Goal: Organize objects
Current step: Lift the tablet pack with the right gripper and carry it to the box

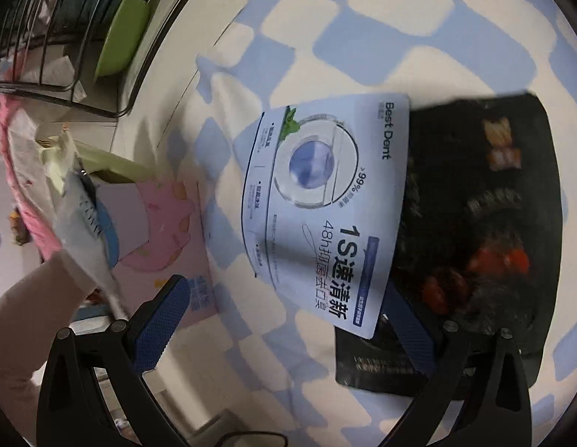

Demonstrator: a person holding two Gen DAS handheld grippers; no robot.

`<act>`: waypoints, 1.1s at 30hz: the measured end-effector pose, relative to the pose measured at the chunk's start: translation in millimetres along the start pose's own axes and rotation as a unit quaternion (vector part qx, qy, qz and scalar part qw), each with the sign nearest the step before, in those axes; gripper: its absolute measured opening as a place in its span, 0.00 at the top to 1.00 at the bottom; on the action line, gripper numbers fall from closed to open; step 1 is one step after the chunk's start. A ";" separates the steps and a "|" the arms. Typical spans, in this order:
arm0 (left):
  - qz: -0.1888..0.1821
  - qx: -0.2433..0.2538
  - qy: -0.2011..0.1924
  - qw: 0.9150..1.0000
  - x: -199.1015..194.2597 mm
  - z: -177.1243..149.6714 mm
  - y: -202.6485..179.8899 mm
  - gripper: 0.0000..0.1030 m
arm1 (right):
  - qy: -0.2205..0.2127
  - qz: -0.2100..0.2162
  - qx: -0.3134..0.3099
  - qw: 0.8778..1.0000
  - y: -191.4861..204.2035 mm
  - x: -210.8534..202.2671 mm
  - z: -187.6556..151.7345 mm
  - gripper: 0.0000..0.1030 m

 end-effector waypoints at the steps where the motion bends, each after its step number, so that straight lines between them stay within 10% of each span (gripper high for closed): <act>1: 0.001 -0.002 0.000 1.000 0.0 0.5 1.5 0.37 | -0.007 0.012 0.008 1.000 0.0 4.8 6.4 0.13; 4: 0.001 -0.008 0.001 1.000 -1.0 3.1 4.4 0.37 | -0.023 0.042 0.037 0.998 8.7 13.5 12.8 0.87; 5: 0.000 -0.010 0.000 1.000 -1.3 4.0 4.7 0.37 | -0.026 0.040 0.040 0.998 13.0 16.6 14.7 0.90; 15: 0.000 -0.005 0.001 1.000 2.9 4.4 3.7 0.37 | -0.060 0.061 0.057 0.995 34.4 12.7 31.4 0.81; 21: -0.006 -0.036 -0.009 0.999 -0.6 8.8 11.7 0.37 | -0.086 0.059 0.031 0.994 59.1 6.7 37.2 0.96; 33: -0.025 -0.045 -0.035 0.998 -8.2 8.9 10.5 0.37 | -0.123 0.074 -0.004 0.990 87.0 -72.7 -34.7 0.99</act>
Point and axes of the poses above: each gripper's, at about its wrist camera, not at the fingertips, and x roughly the way its jaws point, y to its left, z to its top, the point moved 3 cm from there along x, roughly the way its jaws point, and after that the axes turned 2 degrees about -y, right-handed, at the moved point
